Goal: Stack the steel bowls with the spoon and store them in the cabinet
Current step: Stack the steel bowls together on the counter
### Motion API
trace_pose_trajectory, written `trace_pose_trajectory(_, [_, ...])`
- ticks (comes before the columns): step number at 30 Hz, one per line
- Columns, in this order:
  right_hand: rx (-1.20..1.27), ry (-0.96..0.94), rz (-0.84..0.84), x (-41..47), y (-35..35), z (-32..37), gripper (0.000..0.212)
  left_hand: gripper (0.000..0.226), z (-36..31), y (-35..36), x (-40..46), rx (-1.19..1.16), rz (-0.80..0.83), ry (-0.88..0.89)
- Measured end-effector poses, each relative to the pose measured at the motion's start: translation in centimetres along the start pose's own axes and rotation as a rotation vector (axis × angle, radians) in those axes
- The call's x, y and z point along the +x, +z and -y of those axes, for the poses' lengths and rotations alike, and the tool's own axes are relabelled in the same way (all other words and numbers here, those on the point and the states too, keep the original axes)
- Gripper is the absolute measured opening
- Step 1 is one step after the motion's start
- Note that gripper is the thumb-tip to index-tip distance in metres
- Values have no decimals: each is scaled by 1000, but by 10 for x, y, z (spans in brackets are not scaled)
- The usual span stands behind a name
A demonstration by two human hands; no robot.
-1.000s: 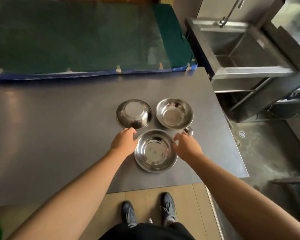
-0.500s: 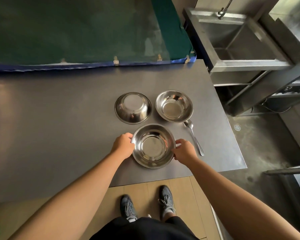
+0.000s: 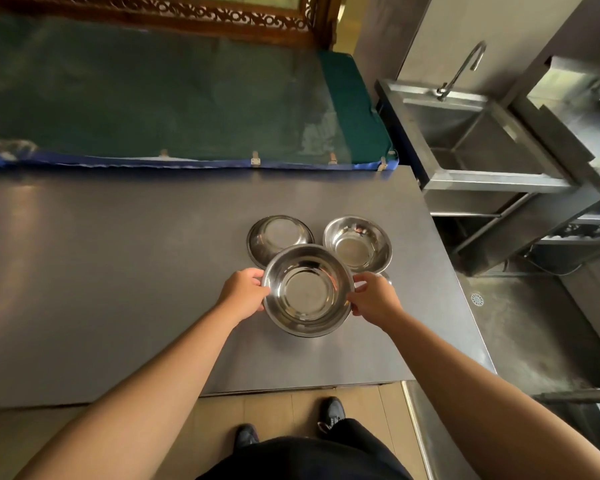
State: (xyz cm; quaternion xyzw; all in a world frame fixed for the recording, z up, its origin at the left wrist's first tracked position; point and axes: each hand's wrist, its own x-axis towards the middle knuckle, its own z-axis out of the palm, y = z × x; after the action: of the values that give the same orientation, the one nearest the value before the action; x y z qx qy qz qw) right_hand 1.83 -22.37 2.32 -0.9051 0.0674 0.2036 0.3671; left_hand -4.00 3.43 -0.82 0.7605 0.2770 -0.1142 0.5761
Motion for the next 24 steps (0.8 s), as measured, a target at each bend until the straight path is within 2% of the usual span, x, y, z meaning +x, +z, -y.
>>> trace_pose_trajectory(8, [-41, -77, -12, 62, -48, 7, 28, 18, -51, 33, 25, -127, -27, -15])
trace_pose_trajectory(17, [-45, -107, 28, 143, -99, -10, 29, 31, -88, 103, 68, -171, -106, -86])
trace_pose_trajectory(24, [-27, -112, 93, 193, -117, -29, 19, 21, -97, 145, 91, -146, -142, -117])
